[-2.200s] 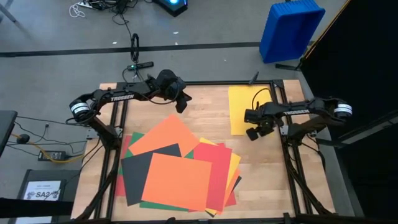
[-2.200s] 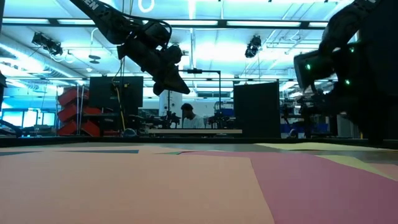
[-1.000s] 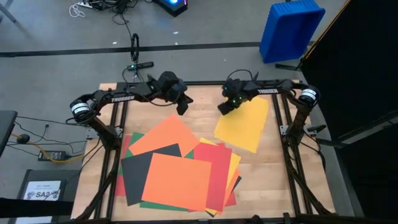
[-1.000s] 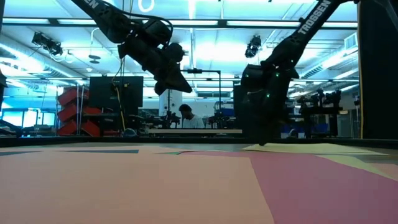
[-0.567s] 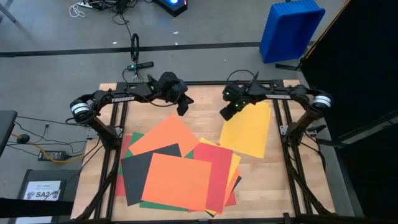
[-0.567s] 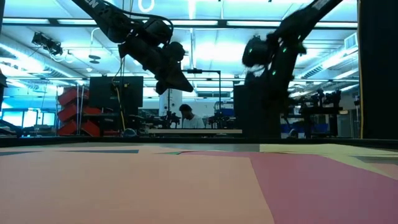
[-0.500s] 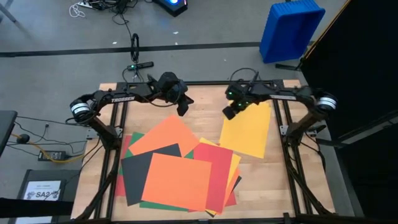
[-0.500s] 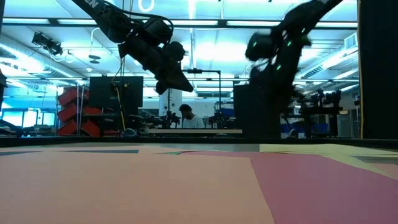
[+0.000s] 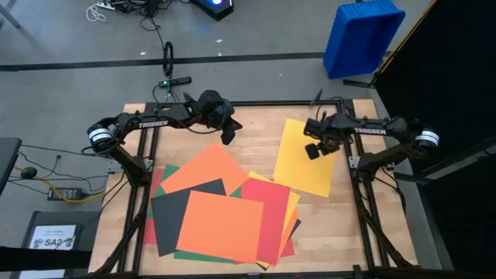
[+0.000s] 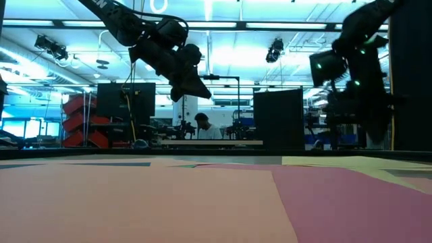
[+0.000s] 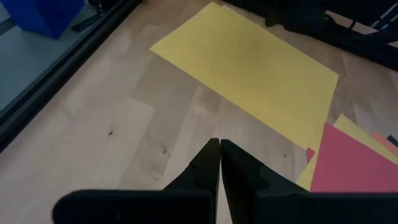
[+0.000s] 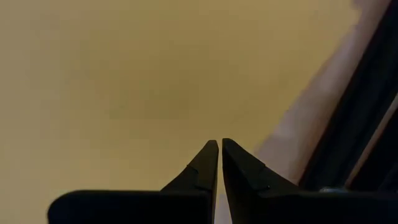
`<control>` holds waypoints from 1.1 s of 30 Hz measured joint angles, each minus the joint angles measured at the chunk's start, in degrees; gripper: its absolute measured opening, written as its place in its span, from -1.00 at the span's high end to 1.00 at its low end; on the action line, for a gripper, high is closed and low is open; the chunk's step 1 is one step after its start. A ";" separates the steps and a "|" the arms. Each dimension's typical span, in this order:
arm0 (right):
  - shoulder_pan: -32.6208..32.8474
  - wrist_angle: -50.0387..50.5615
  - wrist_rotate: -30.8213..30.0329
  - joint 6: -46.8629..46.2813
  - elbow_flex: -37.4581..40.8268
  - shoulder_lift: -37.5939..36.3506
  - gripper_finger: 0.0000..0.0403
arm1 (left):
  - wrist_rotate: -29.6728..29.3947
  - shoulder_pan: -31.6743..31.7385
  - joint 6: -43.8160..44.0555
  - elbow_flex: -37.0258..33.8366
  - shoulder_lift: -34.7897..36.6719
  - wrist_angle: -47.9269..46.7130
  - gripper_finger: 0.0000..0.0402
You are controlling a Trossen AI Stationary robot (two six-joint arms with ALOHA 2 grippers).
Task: Organize paper
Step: Stack the yellow colored paper on top of the yellow colored paper
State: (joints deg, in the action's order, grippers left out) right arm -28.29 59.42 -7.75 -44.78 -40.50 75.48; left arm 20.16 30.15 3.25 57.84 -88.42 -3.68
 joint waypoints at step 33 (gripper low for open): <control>-10.53 -8.44 -0.94 9.46 1.15 8.01 1.00 | 0.00 0.04 0.02 0.00 0.00 0.47 1.00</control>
State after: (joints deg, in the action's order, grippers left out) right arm -38.82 50.97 -8.70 -35.32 -39.36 83.49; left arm 20.16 30.19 3.27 57.84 -88.42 -3.21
